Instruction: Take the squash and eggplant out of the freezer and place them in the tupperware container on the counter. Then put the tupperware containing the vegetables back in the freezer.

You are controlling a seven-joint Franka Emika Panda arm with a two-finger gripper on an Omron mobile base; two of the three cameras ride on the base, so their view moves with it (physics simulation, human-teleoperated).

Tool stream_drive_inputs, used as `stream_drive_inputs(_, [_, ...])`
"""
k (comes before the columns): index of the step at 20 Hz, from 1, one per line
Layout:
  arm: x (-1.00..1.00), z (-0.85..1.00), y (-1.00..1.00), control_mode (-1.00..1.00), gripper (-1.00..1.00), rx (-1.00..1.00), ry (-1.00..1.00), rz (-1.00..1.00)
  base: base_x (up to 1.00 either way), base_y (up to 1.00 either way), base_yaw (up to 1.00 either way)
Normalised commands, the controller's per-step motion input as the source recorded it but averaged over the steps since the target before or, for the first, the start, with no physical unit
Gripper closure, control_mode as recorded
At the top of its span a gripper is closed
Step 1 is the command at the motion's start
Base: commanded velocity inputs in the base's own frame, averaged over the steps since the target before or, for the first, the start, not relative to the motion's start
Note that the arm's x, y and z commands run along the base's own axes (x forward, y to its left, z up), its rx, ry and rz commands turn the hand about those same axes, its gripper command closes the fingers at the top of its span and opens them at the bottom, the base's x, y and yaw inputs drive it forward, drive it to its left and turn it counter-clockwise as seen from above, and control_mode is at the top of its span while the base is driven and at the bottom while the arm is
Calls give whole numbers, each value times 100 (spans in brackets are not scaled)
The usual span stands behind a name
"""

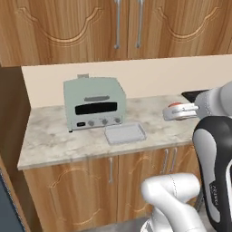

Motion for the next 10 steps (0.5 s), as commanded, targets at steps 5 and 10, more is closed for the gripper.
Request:
stream_drive_inputs(5, [2, -10, 0, -100, 100, 0, 3, 0, 48, -31, 0])
stream_drive_inputs(10, [62, -85, 72, -100, 100, 0, 22, 0, 0, 0, 0])
